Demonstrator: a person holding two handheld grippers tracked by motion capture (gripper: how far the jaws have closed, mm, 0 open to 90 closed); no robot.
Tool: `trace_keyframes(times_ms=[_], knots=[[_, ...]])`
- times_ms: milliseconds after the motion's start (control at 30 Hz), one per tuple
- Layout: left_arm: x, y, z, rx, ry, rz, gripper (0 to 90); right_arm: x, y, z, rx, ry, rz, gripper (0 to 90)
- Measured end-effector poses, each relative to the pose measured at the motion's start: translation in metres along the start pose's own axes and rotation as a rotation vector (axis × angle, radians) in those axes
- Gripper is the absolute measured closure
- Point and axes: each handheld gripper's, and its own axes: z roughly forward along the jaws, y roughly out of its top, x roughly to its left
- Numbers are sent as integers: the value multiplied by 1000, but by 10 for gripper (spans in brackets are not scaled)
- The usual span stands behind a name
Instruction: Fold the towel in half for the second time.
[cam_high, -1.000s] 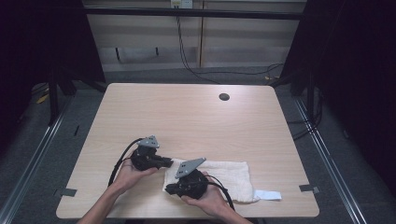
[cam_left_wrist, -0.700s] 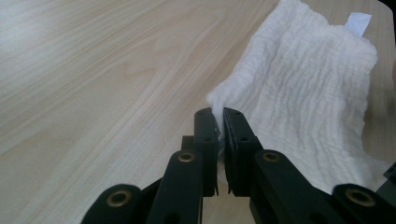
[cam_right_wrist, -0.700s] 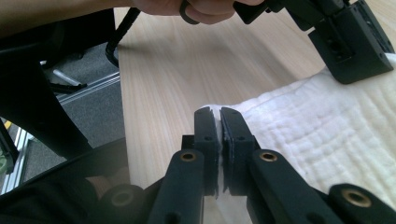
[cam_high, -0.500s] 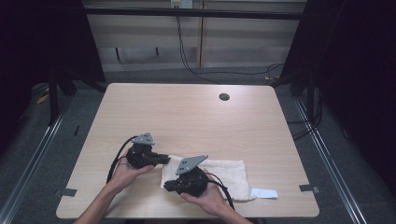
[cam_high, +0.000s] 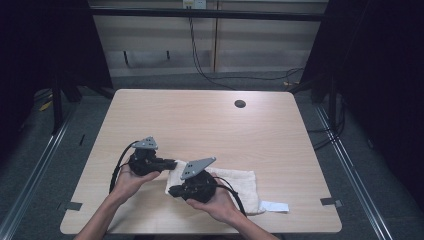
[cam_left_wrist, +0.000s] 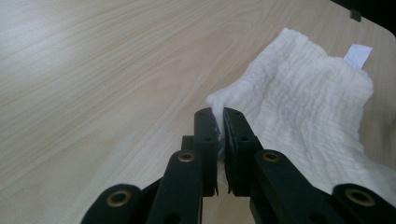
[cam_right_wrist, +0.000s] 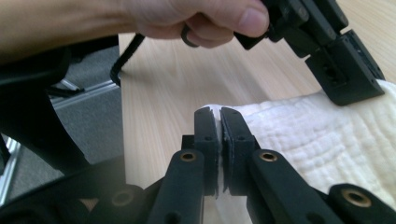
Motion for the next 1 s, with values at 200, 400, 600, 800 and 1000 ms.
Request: trace_keyframes(times_ms=[200,400,600,800,1000], knots=[[2,1,-12,-13,10,-7,848,-3,9,8,-35,47,17,865],[5,4,-26,-50,18,-19,849,0,26,12,-60,57,-7,865],[6,12,-42,-105,18,-18,848,2,47,12,-112,67,-35,865],[11,8,-45,-95,46,-34,849,3,47,15,-110,63,-36,866],[4,10,-35,-91,53,4,849,-2,29,19,-94,72,-6,866]])
